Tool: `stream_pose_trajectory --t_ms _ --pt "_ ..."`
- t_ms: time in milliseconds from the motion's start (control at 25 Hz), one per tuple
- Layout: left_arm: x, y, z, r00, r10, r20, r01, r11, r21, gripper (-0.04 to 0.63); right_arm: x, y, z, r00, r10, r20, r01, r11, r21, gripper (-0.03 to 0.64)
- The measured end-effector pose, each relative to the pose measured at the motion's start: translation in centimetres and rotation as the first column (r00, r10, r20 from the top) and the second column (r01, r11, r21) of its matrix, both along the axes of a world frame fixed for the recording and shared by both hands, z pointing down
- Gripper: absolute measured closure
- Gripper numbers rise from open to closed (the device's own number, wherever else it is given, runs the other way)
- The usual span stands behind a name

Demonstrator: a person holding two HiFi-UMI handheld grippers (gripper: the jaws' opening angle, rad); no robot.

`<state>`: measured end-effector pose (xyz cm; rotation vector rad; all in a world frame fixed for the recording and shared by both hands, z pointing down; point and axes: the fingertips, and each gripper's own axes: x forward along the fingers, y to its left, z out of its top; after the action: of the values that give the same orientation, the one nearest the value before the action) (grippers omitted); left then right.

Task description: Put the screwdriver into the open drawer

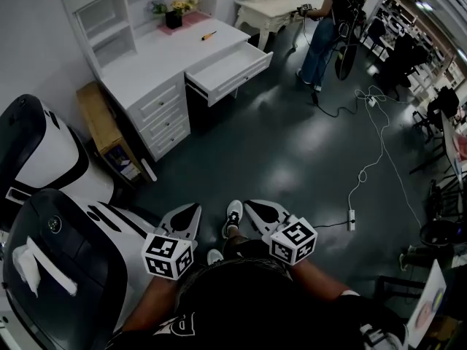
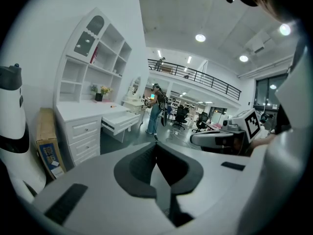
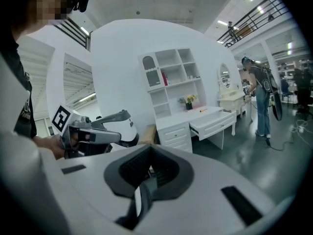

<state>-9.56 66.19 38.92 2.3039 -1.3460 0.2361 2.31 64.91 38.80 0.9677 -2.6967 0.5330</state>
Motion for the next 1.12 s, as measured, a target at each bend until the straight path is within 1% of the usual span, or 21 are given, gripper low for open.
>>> stream_pose_trajectory --t_ms 240,520,800,1120 --pt "0.0 -2.7 0.3 1.0 0.003 0.004 -0.003 1.0 -0.016 0.58 -0.5 -3.1 0.4 1.0 0.008 0.025 -0.008 1.0 -0.017 0.606" --pt "-0.5 -7.3 0.4 1.0 -0.012 0.004 0.012 0.999 -0.032 0.58 -0.8 -7.9 0.7 0.999 0.013 0.035 -0.012 1.0 -0.029 0.607" --pt "-0.5 -12.4 0.5 1.0 -0.006 0.012 0.006 0.999 -0.041 0.58 -1.3 -14.2 0.9 0.999 0.006 0.037 -0.004 0.999 -0.041 0.606" --pt "-1.0 -19.0 0.2 0.999 -0.032 0.023 0.033 0.999 -0.041 0.58 -1.0 -20.9 0.9 0.999 -0.004 0.042 0.006 0.999 -0.05 0.606"
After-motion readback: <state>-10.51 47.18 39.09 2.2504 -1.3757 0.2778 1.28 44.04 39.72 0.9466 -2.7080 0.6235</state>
